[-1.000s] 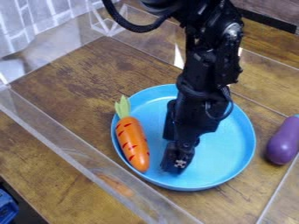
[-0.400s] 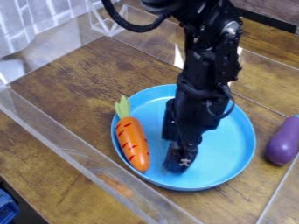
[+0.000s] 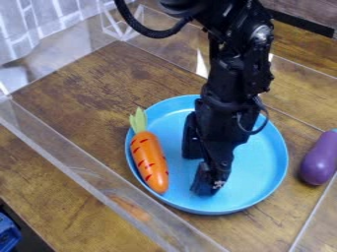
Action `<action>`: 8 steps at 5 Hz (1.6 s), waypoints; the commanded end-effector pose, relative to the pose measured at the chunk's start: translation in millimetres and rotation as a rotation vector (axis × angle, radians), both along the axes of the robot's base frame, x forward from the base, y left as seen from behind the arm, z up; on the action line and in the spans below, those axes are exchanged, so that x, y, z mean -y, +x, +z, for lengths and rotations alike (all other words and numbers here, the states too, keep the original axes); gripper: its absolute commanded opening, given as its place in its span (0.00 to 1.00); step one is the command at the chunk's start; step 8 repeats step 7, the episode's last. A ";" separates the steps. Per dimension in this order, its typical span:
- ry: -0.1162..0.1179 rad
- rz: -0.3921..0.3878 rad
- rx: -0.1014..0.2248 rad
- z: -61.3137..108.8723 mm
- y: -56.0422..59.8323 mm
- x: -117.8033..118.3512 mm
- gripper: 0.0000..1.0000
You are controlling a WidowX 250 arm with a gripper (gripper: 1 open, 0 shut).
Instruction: Put the carrot on the blue tray
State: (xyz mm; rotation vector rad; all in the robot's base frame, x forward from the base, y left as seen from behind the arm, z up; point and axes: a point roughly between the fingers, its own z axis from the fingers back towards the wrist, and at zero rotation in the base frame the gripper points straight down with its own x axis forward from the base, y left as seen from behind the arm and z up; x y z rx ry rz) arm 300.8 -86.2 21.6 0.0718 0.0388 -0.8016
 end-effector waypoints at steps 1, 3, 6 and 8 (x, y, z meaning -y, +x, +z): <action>0.002 0.078 -0.023 -10.3 -8.5 -0.4 0.00; 0.004 0.129 -0.021 -13.0 -14.3 -12.5 0.00; 0.006 0.127 -0.022 -3.0 -35.3 -15.2 0.00; 0.008 0.120 -0.013 -1.1 -36.5 -7.9 1.00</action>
